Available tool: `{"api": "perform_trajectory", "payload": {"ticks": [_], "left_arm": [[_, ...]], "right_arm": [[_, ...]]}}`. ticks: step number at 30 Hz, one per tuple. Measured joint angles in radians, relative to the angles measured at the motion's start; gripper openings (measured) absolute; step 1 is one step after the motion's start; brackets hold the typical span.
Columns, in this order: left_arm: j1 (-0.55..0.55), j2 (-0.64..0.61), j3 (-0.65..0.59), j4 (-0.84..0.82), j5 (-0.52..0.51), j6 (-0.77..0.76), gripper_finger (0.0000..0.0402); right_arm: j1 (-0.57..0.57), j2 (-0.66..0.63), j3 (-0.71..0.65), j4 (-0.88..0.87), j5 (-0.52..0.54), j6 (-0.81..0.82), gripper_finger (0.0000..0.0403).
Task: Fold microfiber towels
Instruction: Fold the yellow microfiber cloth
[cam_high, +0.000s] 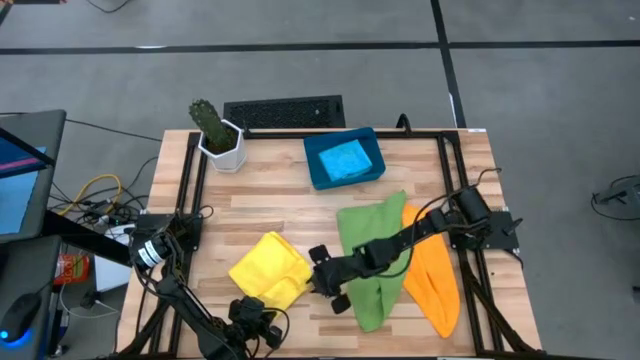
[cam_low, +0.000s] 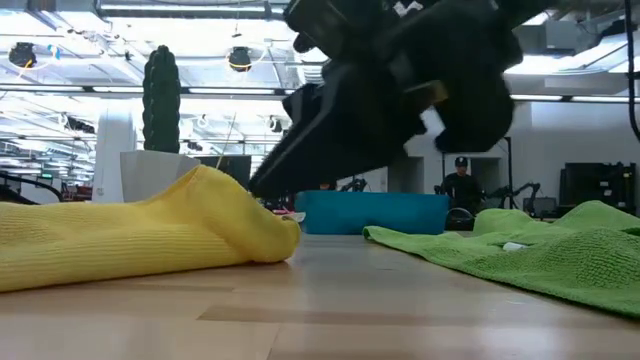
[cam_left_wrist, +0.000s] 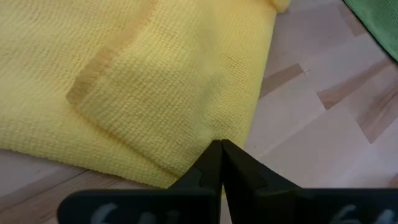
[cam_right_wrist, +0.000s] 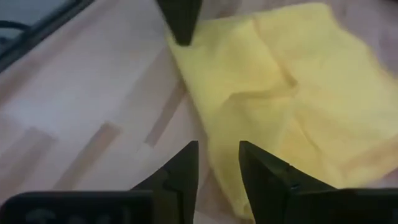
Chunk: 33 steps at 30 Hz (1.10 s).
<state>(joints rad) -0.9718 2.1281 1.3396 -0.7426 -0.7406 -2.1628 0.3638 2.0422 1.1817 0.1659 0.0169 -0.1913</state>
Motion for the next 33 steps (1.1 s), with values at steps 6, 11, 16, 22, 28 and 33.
{"api": "perform_trajectory", "payload": {"ticks": [6,11,16,22,28,33], "left_arm": [[0.0,0.0,0.0,0.002,0.0,0.003,0.0],[0.0,0.0,0.0,0.002,0.0,0.007,0.0],[0.0,0.0,0.0,0.003,0.0,0.007,0.0],[0.0,0.0,0.0,0.008,0.0,0.011,0.0],[0.0,0.0,0.0,0.011,-0.001,0.012,0.0],[0.002,0.0,0.0,0.012,-0.004,0.012,0.0]], "right_arm": [[0.006,0.052,-0.002,0.023,0.059,0.016,0.016],[0.006,0.093,0.003,0.04,0.067,0.026,0.0165],[0.011,0.098,0.009,0.033,0.093,0.034,0.0129],[-0.001,0.054,0.005,0.003,0.092,0.015,0.0063],[-0.025,0.045,0.006,-0.003,0.08,0.015,0.0024],[-0.049,0.044,0.007,-0.059,0.017,0.016,0.0038]]}}
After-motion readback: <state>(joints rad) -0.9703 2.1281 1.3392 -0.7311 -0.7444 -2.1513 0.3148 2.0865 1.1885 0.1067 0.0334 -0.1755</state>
